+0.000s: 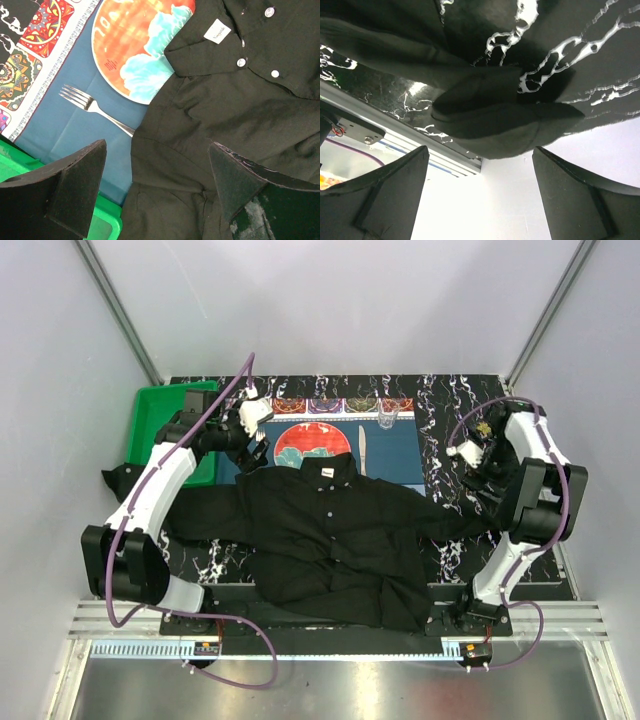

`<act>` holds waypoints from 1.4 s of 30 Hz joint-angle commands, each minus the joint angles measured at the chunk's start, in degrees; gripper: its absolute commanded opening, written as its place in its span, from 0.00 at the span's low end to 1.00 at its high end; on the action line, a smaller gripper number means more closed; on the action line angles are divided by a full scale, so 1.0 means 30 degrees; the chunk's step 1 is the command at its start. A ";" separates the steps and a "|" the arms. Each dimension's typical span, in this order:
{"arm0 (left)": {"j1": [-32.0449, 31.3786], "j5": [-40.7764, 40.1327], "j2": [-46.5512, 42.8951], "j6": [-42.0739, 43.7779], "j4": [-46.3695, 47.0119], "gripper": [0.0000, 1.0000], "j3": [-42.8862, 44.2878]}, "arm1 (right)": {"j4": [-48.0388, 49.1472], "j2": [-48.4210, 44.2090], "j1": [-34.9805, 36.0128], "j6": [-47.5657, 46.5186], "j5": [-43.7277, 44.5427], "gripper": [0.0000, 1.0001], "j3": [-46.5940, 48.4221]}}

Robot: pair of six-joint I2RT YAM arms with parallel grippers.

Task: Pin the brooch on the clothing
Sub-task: Flatten out the clothes at the center of the board.

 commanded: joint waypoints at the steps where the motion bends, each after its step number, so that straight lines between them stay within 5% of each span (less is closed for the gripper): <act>1: 0.0070 0.0875 0.0163 -0.0090 0.0479 0.88 0.0014 | -0.1017 -0.0063 0.1655 0.0392 0.0911 0.89 0.0058; 12: 0.0128 0.0143 0.0191 0.0262 0.0537 0.88 -0.0659 | -0.1867 -0.1017 0.3122 -0.0361 0.2309 0.76 -0.2807; 14: 0.0186 0.0201 0.0426 0.0116 0.0537 0.88 -0.0572 | -0.1111 -0.1928 0.3035 -0.1008 0.3424 0.66 -0.4530; 19: 0.0450 0.0376 0.0778 -0.0265 0.0713 0.87 -0.0454 | -0.0374 -0.4216 0.2654 -0.2212 0.4777 0.00 -0.4954; 27: 0.1708 0.0201 0.1334 -0.0968 0.0743 0.87 -0.0425 | 0.7526 -0.7694 0.1311 -0.4842 0.1707 0.00 -0.0731; 34: 0.3497 0.0904 0.2419 -0.1585 0.0567 0.86 0.0073 | 1.2948 -1.3590 -0.5359 -1.2545 -0.3863 0.00 -0.8770; 35: 0.3584 0.0933 0.2448 -0.1526 0.0567 0.86 0.0044 | 1.3160 -1.3767 -0.5751 -1.3192 -0.3285 0.21 -0.9543; 37: 0.3556 0.1079 0.2507 -0.1264 0.0567 0.86 -0.0044 | 1.3337 -1.3478 -0.6309 -1.4045 -0.2551 0.91 -1.1036; 38: 0.3585 0.1109 0.2420 -0.1204 0.0596 0.86 -0.0160 | 1.3454 -1.3186 -0.6311 -1.4193 -0.1270 0.99 -1.1364; 42: 0.3585 0.0788 0.1515 -0.0707 0.0567 0.86 -0.0512 | 1.2201 -1.1194 -0.6604 -1.2879 -0.0289 1.00 -1.0230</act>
